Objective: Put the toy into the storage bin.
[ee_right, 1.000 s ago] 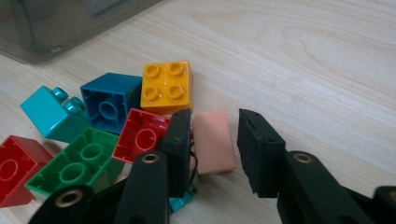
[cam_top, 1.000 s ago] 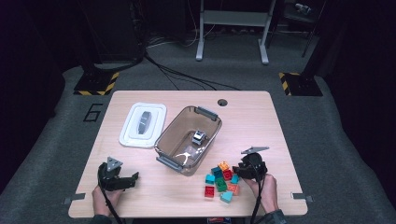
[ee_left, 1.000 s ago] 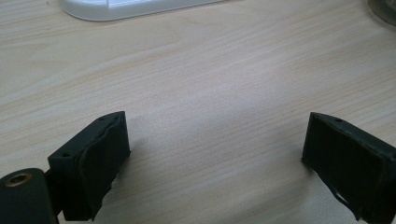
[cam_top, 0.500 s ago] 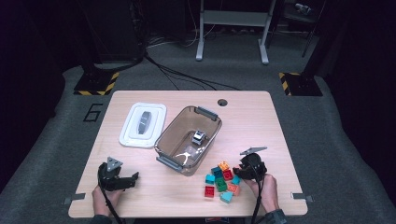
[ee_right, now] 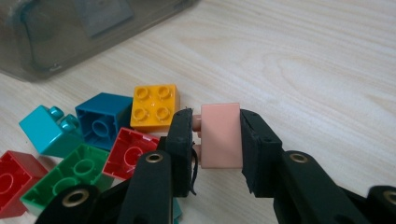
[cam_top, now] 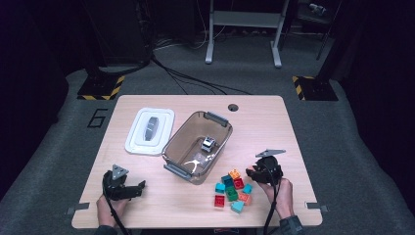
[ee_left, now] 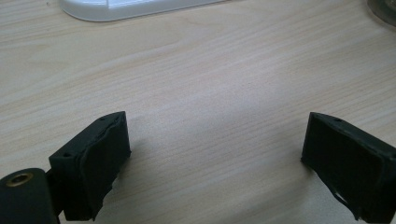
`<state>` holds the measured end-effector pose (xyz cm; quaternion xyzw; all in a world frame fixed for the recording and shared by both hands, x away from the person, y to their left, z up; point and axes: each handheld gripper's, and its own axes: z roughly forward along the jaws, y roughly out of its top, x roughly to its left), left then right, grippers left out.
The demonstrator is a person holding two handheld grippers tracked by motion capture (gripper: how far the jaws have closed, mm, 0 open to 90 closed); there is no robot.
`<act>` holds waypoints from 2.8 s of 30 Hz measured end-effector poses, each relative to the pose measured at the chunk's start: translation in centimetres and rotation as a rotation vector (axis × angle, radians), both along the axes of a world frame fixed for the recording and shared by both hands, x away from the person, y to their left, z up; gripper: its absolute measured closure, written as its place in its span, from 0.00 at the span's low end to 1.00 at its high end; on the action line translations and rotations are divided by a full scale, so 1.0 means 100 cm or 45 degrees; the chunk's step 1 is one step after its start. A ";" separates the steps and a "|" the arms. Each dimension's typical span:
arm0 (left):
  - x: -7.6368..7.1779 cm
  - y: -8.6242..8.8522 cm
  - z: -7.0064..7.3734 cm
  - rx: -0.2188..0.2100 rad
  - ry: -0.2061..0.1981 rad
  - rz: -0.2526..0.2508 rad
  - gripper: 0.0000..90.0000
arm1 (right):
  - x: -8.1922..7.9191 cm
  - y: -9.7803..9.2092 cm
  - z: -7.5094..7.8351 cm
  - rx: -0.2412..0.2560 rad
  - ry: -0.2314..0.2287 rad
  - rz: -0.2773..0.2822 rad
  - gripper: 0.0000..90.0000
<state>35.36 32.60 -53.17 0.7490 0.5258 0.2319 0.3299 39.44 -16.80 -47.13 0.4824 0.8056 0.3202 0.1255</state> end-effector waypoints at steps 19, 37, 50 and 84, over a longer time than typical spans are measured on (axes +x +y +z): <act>0.000 0.000 0.000 0.001 0.000 0.001 0.08 | 0.016 0.004 0.025 0.037 -0.073 0.016 0.75; 0.000 0.000 0.000 -0.001 0.000 -0.004 0.09 | 0.035 0.020 0.059 0.057 -0.151 0.059 0.75; 0.000 0.000 0.000 0.001 -0.002 -0.004 0.09 | 0.046 0.024 0.084 0.066 -0.210 0.054 0.75; -0.001 0.000 0.001 0.003 0.004 -0.008 0.10 | 0.097 0.077 0.113 0.044 -0.277 0.161 0.75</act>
